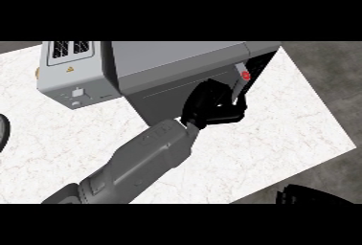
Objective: Pick up the milk, place it into the microwave and close the microwave
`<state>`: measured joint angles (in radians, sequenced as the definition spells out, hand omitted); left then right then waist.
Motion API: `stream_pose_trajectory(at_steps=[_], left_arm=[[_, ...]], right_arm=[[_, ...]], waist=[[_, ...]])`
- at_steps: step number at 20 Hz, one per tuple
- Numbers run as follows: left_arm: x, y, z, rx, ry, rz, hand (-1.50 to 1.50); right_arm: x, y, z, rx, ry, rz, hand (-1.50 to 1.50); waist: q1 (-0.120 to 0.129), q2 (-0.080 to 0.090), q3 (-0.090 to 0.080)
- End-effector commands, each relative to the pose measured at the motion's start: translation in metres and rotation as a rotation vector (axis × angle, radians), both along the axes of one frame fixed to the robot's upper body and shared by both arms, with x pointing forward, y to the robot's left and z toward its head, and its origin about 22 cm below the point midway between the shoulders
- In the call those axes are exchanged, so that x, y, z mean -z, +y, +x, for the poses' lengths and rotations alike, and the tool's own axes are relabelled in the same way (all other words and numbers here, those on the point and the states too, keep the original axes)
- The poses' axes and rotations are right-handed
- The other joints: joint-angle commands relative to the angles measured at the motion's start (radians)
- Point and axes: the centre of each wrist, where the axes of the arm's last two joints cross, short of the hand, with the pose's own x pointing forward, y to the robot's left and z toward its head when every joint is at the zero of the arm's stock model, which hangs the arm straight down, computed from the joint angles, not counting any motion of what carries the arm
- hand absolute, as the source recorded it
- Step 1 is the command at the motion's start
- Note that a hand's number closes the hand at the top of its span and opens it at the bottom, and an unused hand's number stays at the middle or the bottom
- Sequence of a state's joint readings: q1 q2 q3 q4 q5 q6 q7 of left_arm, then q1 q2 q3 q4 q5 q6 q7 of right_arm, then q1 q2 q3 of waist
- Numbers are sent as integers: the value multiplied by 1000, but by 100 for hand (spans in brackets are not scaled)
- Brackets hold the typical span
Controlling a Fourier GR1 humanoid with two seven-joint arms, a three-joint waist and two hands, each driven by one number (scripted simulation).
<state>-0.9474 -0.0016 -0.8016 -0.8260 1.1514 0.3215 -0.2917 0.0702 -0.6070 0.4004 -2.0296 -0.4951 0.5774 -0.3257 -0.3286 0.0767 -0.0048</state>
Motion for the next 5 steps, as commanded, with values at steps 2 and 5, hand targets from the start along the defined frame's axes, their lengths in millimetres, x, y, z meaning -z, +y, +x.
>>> stream_pose_trajectory(at_steps=[2, 5], left_arm=[[40, 45, 17, -198, 133, -26, 150], [47, 55, 17, -183, 125, -35, 150]], right_arm=[[0, 12, -18, 10, 8, 18, 150], [-3, 21, -26, 23, -5, 28, 150]], waist=[[35, 3, -3], [50, 3, -6]])
